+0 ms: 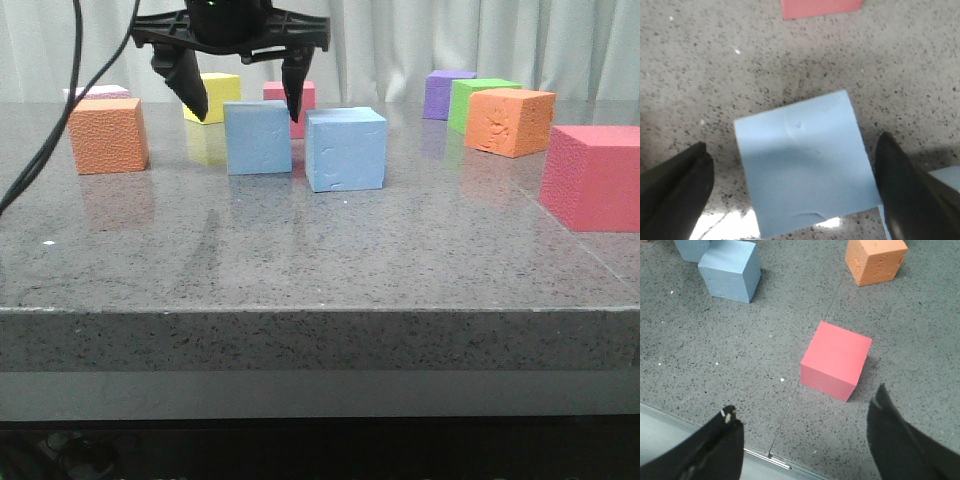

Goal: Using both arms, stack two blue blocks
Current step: 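Lower the left gripper onto the other light blue cube and grasp it, then lift the light blue cube and carry it over the placed light blue cube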

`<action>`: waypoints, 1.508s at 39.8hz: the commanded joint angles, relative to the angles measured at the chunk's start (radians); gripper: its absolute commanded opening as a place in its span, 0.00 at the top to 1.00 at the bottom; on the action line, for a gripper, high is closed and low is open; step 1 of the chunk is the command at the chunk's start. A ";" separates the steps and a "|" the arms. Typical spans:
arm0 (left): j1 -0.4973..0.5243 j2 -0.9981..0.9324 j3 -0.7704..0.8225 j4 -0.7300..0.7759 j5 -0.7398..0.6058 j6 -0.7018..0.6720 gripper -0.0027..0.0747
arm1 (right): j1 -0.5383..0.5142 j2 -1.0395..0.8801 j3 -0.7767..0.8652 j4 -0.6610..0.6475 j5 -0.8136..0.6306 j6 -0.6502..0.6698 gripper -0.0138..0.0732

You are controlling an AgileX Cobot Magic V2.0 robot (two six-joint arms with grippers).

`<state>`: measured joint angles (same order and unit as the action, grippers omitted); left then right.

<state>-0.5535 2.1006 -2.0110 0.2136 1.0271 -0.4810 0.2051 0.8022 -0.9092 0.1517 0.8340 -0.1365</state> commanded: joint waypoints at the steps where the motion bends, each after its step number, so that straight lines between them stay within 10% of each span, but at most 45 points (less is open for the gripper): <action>1: -0.011 -0.057 -0.031 0.019 -0.026 -0.018 0.19 | -0.002 -0.008 -0.025 0.009 -0.068 -0.012 0.24; 21: -0.012 -0.054 -0.031 -0.015 0.004 -0.018 0.55 | -0.002 -0.008 -0.025 0.009 -0.068 -0.012 0.24; 60: -0.017 -0.174 -0.031 -0.025 0.034 0.007 0.56 | -0.002 -0.008 -0.025 0.009 -0.068 -0.012 0.24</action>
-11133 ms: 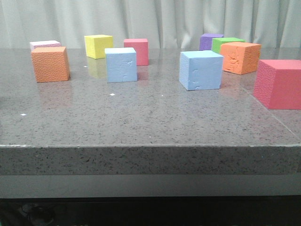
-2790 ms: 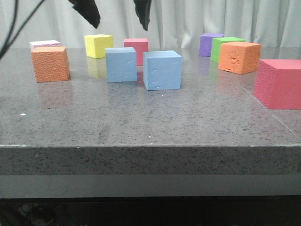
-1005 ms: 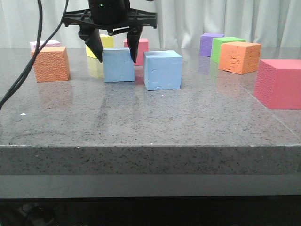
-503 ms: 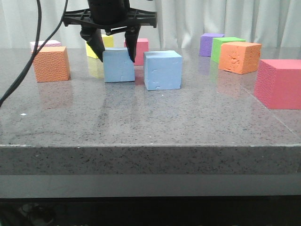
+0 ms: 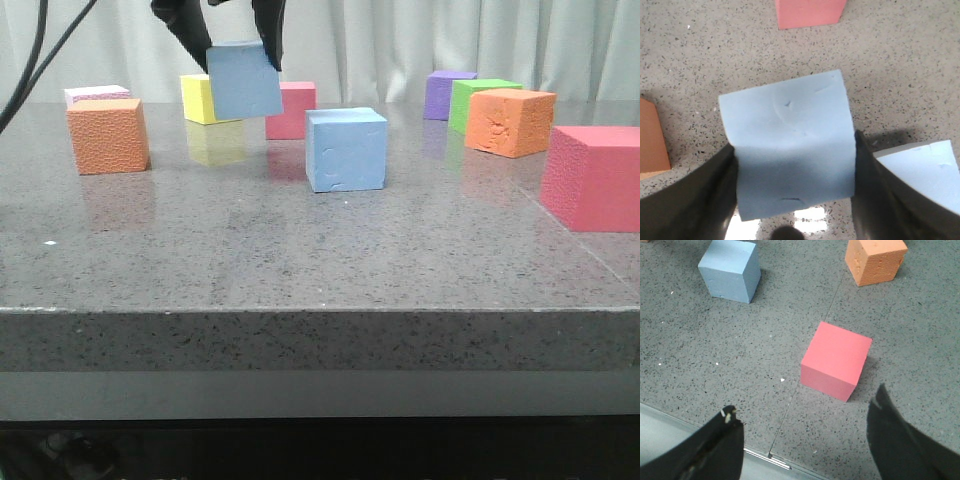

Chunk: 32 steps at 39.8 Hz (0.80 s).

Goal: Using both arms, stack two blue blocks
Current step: 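Lift the light blue cube and carry it over the placed light blue cube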

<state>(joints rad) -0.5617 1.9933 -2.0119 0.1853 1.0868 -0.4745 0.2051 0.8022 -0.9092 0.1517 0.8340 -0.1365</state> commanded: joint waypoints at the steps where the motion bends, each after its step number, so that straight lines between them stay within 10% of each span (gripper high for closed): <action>1: -0.008 -0.065 -0.030 0.003 -0.016 0.000 0.56 | -0.002 -0.008 -0.025 0.009 -0.068 -0.012 0.24; 32: -0.220 -0.064 -0.103 0.111 -0.014 -0.061 0.56 | -0.002 -0.008 -0.025 0.009 -0.068 -0.012 0.24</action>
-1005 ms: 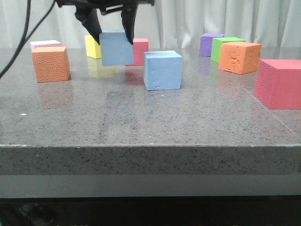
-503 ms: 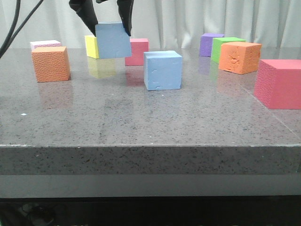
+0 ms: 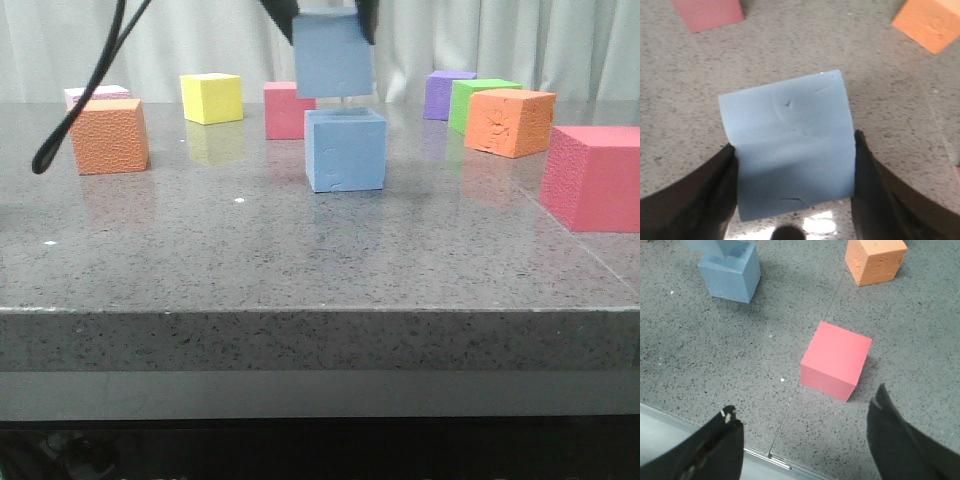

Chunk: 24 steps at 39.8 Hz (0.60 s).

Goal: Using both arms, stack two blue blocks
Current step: 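Lift the light blue cube and carry it over the placed light blue cube, then lower the held cube onto the top of the other light blue cube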

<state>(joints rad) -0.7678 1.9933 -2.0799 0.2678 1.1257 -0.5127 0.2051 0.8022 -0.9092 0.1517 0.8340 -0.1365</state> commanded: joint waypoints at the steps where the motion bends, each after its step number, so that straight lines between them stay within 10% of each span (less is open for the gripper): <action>1: -0.014 -0.060 -0.035 0.028 -0.053 -0.028 0.56 | -0.002 -0.008 -0.025 0.009 -0.068 -0.012 0.24; 24: -0.012 -0.001 -0.035 0.051 -0.042 -0.092 0.55 | -0.002 -0.008 -0.025 0.009 -0.068 -0.012 0.24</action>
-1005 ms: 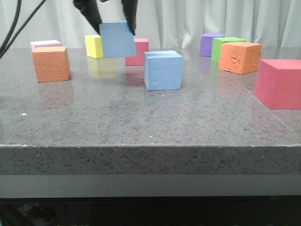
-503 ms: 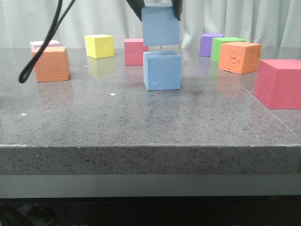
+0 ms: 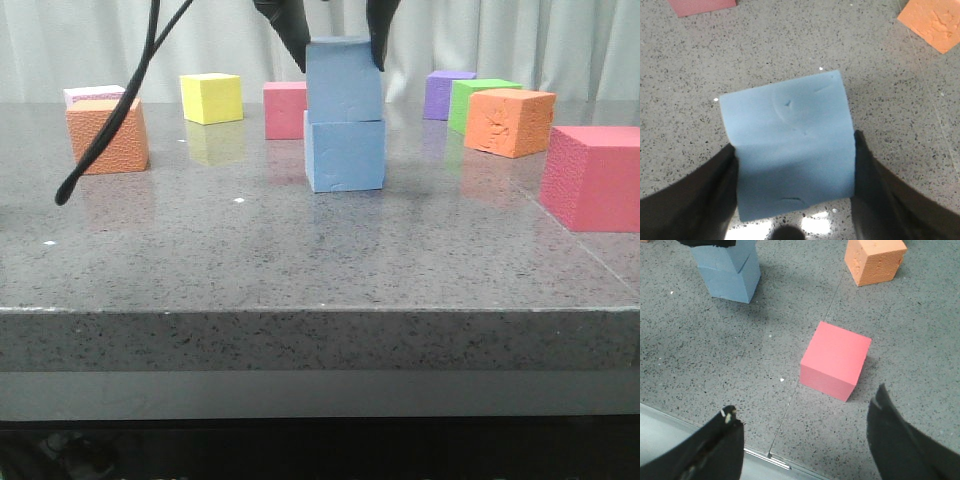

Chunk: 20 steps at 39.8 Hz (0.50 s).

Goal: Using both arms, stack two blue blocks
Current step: 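Lower the held cube onto the top of the other light blue cube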

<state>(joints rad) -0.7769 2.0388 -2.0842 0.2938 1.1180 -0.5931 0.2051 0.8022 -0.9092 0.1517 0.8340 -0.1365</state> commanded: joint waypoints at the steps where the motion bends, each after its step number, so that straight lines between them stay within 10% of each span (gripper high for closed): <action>1: -0.003 -0.046 -0.031 0.025 -0.032 -0.012 0.55 | -0.002 -0.008 -0.025 0.009 -0.068 -0.012 0.24; 20: -0.003 -0.046 -0.031 0.030 -0.014 -0.004 0.55 | -0.002 -0.008 -0.025 0.009 -0.068 -0.012 0.24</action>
<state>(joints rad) -0.7769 2.0388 -2.0842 0.2938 1.1245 -0.5931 0.2051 0.8022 -0.9092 0.1517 0.8340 -0.1365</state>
